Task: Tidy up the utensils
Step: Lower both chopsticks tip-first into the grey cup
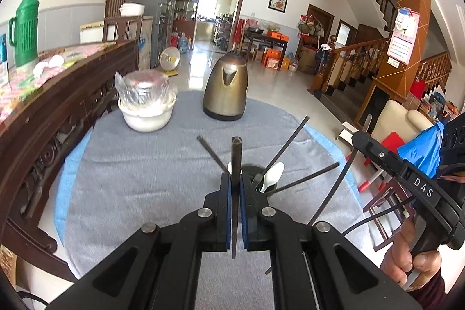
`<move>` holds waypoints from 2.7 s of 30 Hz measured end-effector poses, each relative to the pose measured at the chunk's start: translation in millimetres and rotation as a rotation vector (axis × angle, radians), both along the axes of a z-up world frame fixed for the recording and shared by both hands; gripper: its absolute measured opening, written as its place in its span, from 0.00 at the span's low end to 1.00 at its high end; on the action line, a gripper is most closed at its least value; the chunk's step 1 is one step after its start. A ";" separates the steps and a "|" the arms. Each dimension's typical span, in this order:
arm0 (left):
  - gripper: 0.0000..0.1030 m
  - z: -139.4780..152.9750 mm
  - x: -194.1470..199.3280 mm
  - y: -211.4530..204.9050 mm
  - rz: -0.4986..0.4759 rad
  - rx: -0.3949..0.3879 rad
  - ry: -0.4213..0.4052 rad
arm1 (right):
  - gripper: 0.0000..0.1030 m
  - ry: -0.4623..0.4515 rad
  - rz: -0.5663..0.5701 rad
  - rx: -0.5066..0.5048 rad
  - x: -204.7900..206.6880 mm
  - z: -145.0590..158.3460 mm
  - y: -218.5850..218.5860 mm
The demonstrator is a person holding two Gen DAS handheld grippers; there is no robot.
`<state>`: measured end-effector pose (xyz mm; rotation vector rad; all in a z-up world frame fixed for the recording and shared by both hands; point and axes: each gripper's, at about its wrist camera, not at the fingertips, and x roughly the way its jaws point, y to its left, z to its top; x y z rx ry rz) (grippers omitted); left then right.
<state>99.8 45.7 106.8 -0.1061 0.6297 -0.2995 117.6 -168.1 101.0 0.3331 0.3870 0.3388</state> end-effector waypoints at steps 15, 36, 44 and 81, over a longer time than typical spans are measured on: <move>0.05 62.6 -1.7 -18.3 -0.053 0.023 -0.116 | 0.06 -0.117 -0.098 0.024 -2.0 48.3 -16.7; 0.05 66.6 39.2 -50.5 0.009 -0.009 -0.250 | 0.06 -0.317 -0.309 -0.051 33.3 60.9 -4.4; 0.05 37.9 58.8 -59.8 0.048 0.021 -0.222 | 0.06 -0.216 -0.288 -0.018 69.2 25.8 -17.3; 0.06 -14.0 81.3 -69.0 0.049 0.089 -0.080 | 0.06 -0.052 -0.115 0.018 98.0 -30.8 -18.0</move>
